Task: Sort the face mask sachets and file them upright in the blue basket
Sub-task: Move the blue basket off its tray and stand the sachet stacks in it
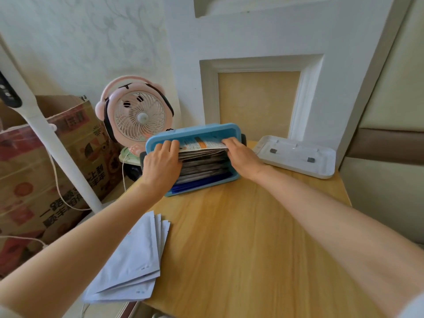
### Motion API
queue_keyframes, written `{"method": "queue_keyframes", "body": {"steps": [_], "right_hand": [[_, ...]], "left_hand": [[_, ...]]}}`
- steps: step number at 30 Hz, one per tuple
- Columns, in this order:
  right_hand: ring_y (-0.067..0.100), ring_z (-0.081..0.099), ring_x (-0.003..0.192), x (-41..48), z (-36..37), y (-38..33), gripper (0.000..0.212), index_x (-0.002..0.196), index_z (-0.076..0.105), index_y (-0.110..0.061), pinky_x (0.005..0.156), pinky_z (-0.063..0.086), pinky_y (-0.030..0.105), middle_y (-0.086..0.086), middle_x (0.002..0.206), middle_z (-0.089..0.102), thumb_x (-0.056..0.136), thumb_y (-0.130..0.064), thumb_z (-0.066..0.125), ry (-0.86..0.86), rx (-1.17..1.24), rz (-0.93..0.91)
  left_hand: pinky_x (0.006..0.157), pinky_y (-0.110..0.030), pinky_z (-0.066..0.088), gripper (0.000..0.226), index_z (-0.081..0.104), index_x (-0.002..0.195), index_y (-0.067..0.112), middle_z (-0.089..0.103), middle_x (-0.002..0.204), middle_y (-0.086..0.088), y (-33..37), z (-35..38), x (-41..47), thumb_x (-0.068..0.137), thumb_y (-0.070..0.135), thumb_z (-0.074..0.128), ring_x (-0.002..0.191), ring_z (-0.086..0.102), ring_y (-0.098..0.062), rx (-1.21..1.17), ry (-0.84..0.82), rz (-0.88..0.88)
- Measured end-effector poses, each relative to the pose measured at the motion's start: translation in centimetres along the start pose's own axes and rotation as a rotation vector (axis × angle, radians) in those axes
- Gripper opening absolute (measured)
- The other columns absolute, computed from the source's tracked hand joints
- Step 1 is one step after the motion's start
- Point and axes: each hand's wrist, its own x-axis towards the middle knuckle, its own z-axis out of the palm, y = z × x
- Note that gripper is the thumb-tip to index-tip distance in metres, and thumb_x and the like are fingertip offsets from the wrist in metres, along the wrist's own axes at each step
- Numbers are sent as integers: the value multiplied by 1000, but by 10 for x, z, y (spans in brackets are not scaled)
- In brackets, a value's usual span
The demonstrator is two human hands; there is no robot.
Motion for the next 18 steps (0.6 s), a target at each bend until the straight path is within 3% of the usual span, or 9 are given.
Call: {"method": "queue_keyframes", "body": {"steps": [4,7,9,11,13,15,18], "right_hand": [[26,58,96,5,2,-9,34,129,42,-7,77,53,40,11,127,47,95,-4,39,44,-73,34],[27,58,91,7,1,-12,29,116,55,-6,72,54,38,13,108,59,88,-1,52,295,-231,-145],[25,57,80,6,-2,-9,15,95,61,-7,63,52,35,10,88,61,82,0,61,386,-313,-241],[23,56,69,8,-6,-6,13,81,61,-7,55,50,33,9,76,60,76,3,67,379,-319,-260],[23,56,59,12,-8,-7,16,75,61,-5,47,49,32,9,70,58,71,8,69,349,-254,-243],[28,58,59,17,-8,-12,11,79,62,-2,50,49,32,12,75,59,77,9,63,301,-198,-196],[30,59,81,25,-7,-15,18,99,62,-1,65,39,30,15,98,59,91,2,46,239,-171,-104]], "left_hand": [[39,-20,23,31,55,78,2,53,54,-6,1,-4,-8,58,-5,79,39,50,-23,69,13,140],[39,-16,13,38,52,66,2,46,41,-4,0,-8,0,44,-16,77,29,32,-19,62,4,125],[39,-20,12,33,52,67,2,48,43,-6,2,-9,7,51,-17,73,36,24,-16,49,-20,113],[44,-29,22,16,53,81,0,57,58,-12,2,-5,12,73,-13,60,46,32,-19,24,-76,83],[52,-34,29,14,51,95,1,62,73,-13,2,-2,16,85,-7,46,54,41,-24,7,-144,31],[53,-34,33,21,46,106,2,63,79,-12,3,2,20,87,-6,41,61,53,-27,-5,-181,-12],[53,-34,40,27,40,115,1,63,80,-10,4,11,23,88,-4,40,66,58,-27,-40,-205,-61]]}}
